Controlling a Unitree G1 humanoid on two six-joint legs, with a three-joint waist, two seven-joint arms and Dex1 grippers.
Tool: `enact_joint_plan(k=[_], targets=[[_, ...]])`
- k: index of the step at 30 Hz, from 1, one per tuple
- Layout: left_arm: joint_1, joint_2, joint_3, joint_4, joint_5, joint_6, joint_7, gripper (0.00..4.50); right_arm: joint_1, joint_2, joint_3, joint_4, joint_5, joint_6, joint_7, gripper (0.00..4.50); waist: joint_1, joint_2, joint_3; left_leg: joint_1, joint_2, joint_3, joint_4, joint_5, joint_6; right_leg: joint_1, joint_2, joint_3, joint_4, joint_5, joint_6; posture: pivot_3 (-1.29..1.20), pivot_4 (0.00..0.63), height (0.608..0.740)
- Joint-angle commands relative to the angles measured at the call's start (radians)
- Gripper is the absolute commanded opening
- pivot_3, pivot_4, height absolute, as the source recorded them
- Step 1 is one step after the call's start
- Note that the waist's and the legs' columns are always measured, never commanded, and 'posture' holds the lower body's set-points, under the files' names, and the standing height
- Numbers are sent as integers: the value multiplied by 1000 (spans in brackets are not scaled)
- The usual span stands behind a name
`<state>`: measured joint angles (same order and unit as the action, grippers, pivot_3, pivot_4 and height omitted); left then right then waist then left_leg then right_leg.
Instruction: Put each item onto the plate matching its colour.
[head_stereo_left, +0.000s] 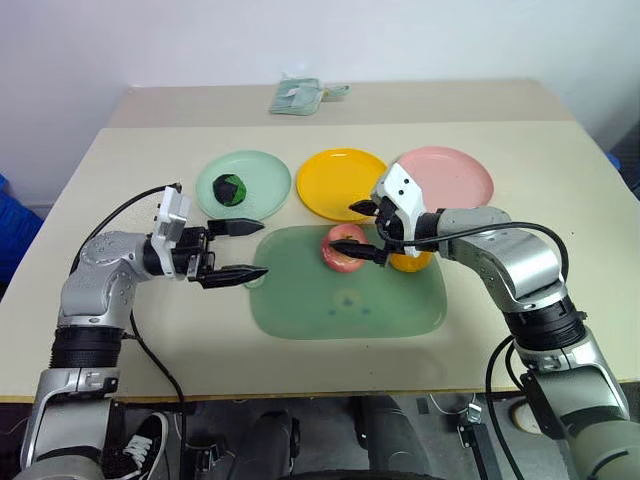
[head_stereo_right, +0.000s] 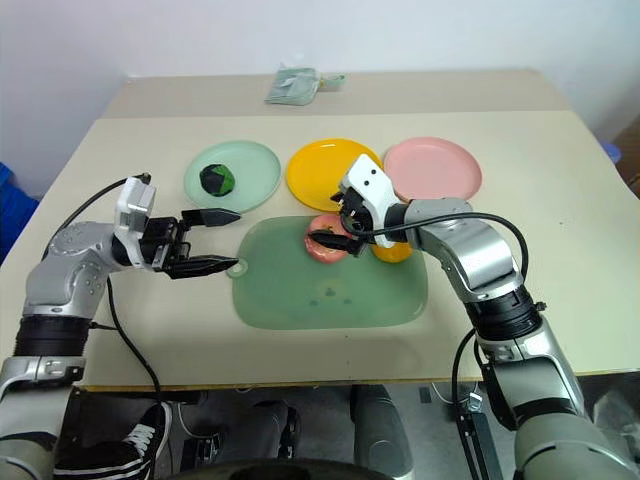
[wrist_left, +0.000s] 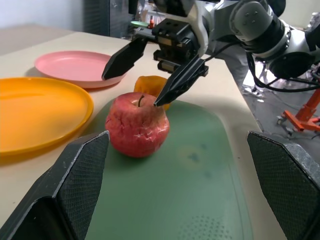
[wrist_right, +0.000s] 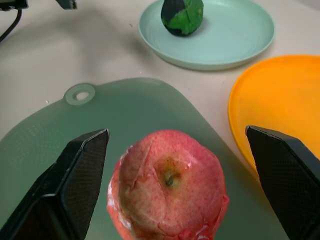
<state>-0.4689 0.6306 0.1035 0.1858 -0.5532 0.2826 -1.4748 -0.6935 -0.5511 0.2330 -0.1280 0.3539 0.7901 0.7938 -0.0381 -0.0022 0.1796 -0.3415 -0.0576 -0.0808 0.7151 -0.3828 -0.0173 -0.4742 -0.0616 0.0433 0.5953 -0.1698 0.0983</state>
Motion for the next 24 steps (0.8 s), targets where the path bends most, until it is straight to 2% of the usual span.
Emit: enact_joint_plan(k=[1,9,13,14,18,22,24], targets=[[14,5,21,-49,-7,-21,28,4483,-22,4,30,12,-29,-12,18,4500,0,0,0,0,0,0,0,0,0,0,0,0,0,0,0,0,150,740],[58,-2,19,-104,-9,-41,74,4483,-12,-10,82,47,-96,-60,61,4500,0,0,0,0,0,0,0,0,0,0,0,0,0,0,0,0,150,740],[62,-5,20,-106,-8,-58,93,4500,-13,8,55,35,-79,-48,70,3223,0,0,0,0,0,0,0,0,0,0,0,0,0,0,0,0,150,740],[58,-8,22,-103,-9,-59,103,4500,-22,23,29,31,-63,-41,61,2979,0,0,0,0,0,0,0,0,0,0,0,0,0,0,0,0,150,740],[34,-20,29,-71,-4,-66,149,4500,-88,86,-110,69,-13,-76,-1,2937,-1,0,0,0,0,0,0,0,0,0,0,0,0,0,0,0,150,740],[9,-34,18,-49,5,-45,202,4500,-195,99,-256,285,-65,-183,-179,2937,3,0,0,0,0,0,0,0,-1,0,0,0,0,0,0,0,150,740],[2,-42,15,-49,5,-43,222,4500,-230,84,-287,393,-106,-237,-251,2937,6,0,0,0,-1,0,0,0,-1,0,-1,0,0,0,0,0,150,740]])
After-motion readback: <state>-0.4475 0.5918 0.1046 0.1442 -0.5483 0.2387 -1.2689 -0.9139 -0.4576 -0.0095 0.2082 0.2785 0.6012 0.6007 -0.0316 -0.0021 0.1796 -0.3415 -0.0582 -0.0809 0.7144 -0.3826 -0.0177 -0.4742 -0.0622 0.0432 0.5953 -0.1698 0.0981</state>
